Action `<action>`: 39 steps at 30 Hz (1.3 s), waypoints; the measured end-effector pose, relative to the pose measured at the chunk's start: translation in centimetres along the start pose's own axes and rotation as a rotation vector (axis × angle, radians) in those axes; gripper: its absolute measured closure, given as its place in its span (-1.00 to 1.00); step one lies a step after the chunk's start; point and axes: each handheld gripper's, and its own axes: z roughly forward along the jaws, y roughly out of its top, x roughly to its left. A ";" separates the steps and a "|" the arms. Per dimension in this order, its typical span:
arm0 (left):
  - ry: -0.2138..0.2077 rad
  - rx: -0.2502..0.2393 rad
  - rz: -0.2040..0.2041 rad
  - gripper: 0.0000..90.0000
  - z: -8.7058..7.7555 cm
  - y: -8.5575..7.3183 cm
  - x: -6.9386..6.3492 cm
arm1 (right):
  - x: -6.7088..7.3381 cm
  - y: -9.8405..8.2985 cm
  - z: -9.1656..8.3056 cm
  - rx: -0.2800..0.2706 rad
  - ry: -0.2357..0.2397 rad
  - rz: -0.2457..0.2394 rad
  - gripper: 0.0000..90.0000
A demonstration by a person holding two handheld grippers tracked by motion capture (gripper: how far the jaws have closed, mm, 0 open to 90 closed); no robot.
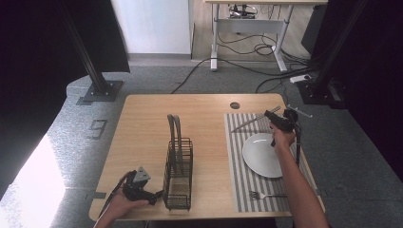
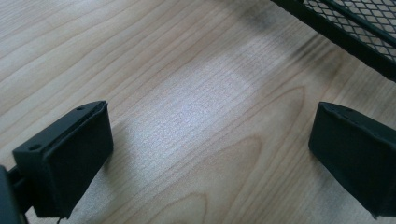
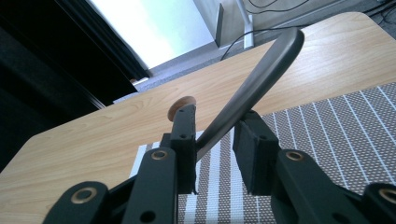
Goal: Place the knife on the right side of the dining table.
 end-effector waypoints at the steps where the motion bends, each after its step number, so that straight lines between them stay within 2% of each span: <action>1: 0.000 0.000 0.000 -1.00 0.0 0.0 0.0 | -0.1 0.0 0.0 0.001 0.000 0.002 0.55; 30: -0.001 0.000 0.001 -1.00 0.0 0.0 0.0 | -2.1 -0.6 0.7 0.080 -0.074 0.039 0.40; 31: -0.001 0.000 0.001 -1.00 0.0 0.0 0.0 | -2.1 -0.7 0.7 0.089 -0.097 0.018 0.58; 32: -0.001 0.000 0.001 -1.00 0.0 0.0 0.0 | -1.9 -0.8 0.8 0.094 -0.145 -0.037 0.58; 33: -0.001 0.000 0.001 -1.00 0.0 0.0 0.0 | -1.8 -0.8 0.8 0.088 -0.160 -0.084 0.58; 34: -0.002 -0.001 0.002 -1.00 0.0 0.0 0.0 | -1.8 -0.8 0.7 0.076 -0.138 -0.078 0.59; 36: -0.002 0.000 0.002 -1.00 0.0 0.0 0.0 | -1.9 -0.6 0.6 0.063 -0.117 -0.020 0.60; 37: -0.002 -0.001 0.002 -1.00 0.0 0.0 0.0 | -1.9 -0.6 0.6 0.068 -0.117 -0.021 0.60; 39: -0.001 -0.001 0.002 -1.00 0.0 0.0 0.0 | -1.9 -0.7 0.6 0.084 -0.149 -0.059 0.59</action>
